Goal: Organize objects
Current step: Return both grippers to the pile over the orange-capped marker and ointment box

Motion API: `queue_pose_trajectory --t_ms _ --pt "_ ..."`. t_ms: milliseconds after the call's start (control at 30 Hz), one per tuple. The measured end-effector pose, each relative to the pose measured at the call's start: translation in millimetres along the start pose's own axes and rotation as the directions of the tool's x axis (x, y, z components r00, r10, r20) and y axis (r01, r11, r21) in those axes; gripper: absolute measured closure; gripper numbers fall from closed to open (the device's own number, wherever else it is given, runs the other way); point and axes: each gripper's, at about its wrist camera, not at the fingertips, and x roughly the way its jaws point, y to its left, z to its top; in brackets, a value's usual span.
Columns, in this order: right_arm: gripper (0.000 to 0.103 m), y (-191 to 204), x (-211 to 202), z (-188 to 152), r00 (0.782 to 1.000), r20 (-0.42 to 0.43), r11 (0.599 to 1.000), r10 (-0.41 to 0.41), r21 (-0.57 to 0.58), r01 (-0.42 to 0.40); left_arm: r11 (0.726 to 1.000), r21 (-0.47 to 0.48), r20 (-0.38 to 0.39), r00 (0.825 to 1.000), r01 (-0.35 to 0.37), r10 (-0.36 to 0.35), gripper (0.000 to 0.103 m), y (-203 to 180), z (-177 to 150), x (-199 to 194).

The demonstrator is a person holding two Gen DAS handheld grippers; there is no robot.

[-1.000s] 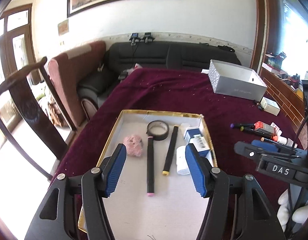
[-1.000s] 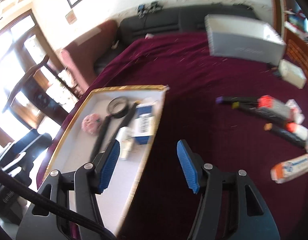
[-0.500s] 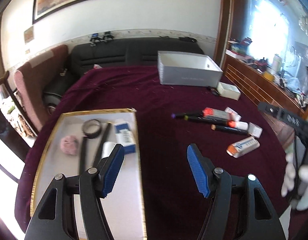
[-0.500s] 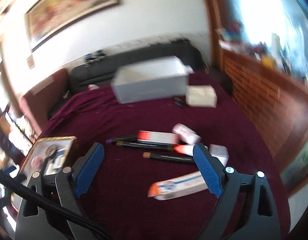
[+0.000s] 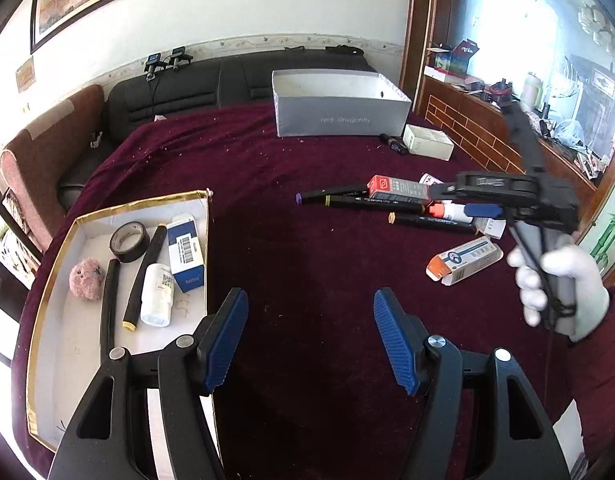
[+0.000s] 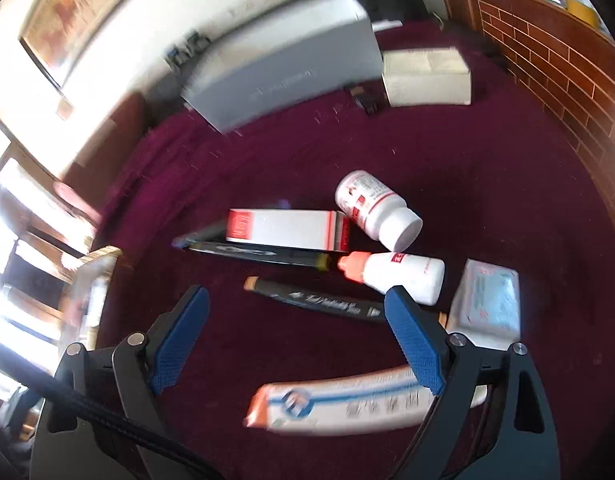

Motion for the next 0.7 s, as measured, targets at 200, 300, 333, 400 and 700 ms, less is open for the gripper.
queue_pose_trajectory --t_ms 200,300,333,400,700 --pt "0.011 9.5 28.5 -13.2 0.995 -0.099 0.999 0.021 0.048 -0.016 0.999 -0.036 -0.024 1.0 0.001 -0.001 0.044 11.4 -2.5 8.5" --pt "0.012 28.9 31.2 -27.9 0.969 -0.177 0.985 0.172 0.047 -0.166 0.998 -0.057 -0.042 0.999 0.017 -0.02 0.044 14.7 -4.6 14.1" --pt "0.012 36.1 32.6 -33.1 0.945 -0.208 0.968 0.25 0.065 -0.242 0.998 -0.061 -0.048 0.999 0.023 -0.026 0.044 15.1 -5.5 15.6" --pt "0.012 45.9 29.8 -38.6 0.917 -0.219 0.942 0.334 0.072 -0.327 0.997 -0.067 -0.06 0.998 0.032 -0.036 0.044 15.2 -8.2 18.7" --pt "0.012 32.3 -46.6 -61.8 0.981 -0.051 0.982 0.185 -0.03 -0.186 0.993 -0.062 -0.11 0.989 0.097 -0.103 0.044 3.6 -8.1 39.1"
